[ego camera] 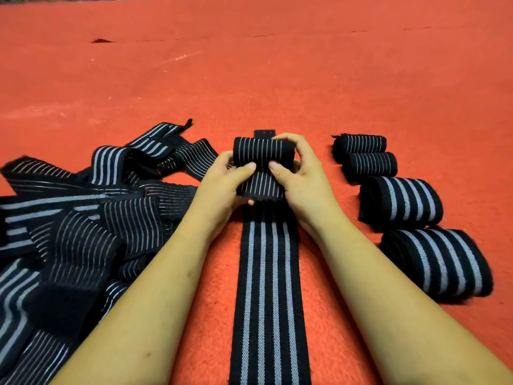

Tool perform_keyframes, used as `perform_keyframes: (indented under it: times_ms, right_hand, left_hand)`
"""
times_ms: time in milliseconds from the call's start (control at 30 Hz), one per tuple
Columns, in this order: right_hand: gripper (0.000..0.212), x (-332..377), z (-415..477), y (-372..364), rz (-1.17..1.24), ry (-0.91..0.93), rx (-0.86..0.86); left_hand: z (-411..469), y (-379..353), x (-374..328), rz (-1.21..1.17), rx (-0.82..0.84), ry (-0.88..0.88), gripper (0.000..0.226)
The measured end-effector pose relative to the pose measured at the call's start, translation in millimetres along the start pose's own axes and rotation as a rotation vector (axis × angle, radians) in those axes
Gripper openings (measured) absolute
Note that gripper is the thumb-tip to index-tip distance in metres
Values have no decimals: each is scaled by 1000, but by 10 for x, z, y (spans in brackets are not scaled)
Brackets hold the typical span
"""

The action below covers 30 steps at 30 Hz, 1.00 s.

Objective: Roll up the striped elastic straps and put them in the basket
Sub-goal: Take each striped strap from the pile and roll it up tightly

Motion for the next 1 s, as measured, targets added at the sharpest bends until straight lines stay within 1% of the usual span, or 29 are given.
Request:
perform_keyframes:
  times_ms: [33,100,167,233,267,300,367,400,433,500,567,667,733,800,867,1000]
  right_hand:
    - [42,4,-8,-5,42,-23,17]
    - [49,-1,-16,-33,72,-49,50]
    - [44,0,-14,-81,99,-60,87]
    - [34,4,-2,-128,200,-124,85]
    - [33,7,3,-138,244,-173,68]
    - [38,1,7,-140,253,-215,46]
    - [52,-19,13,-120,192,-259,21]
    - [53,-24,13,-116,155,-260,14]
    - [49,-21,6,-117,138,-256,0]
    - [33,19,-22,-128,109,-223,-50]
    - [26,94,-98,-146,44,-183,-81]
    - [18,216,-237,-169,-13,-163,-78]
    - [13,349,-358,-117,-34,-159,-75]
    - [12,544,-551,-5,-49,-145,-67]
    - [16,693,-762,135,-61,-167,-72]
    - [21,938,-1251,478,-13,-290,-91]
  left_hand:
    - [-14,-25,-30,-49,4,19,18]
    - [-32,-49,-64,-94,-9,31,20]
    - [-32,-39,-65,-104,-31,6,19]
    - [-39,-23,-83,-165,-4,-42,10]
    - [-44,-15,-95,-197,27,-66,11]
    - [-54,-12,-102,-209,55,-80,20]
    - [-67,-12,-94,-181,87,-94,36]
    - [-71,-17,-92,-164,94,-100,41]
    - [-74,-23,-92,-161,101,-104,43]
    - [-92,-49,-111,-206,113,-113,37]
    - [-170,-67,-138,-223,69,-120,28]
    - [-313,-62,-172,-121,-11,-124,20]
    - [-413,-77,-230,-71,18,-119,19]
    - [-568,-148,-341,8,42,-109,23]
    - [-718,-258,-386,41,64,-81,26]
    - [-1106,-635,-333,37,201,-1,29]
Point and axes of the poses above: each hand's wrist, its own z-axis towards the middle knuckle, its own y-axis out of the back of the hand, x = y × z, the point moved 2 cm from there along z, towards the middle knuckle, and after that the axes turned 9 degrees about z, right-handed, at the moved point
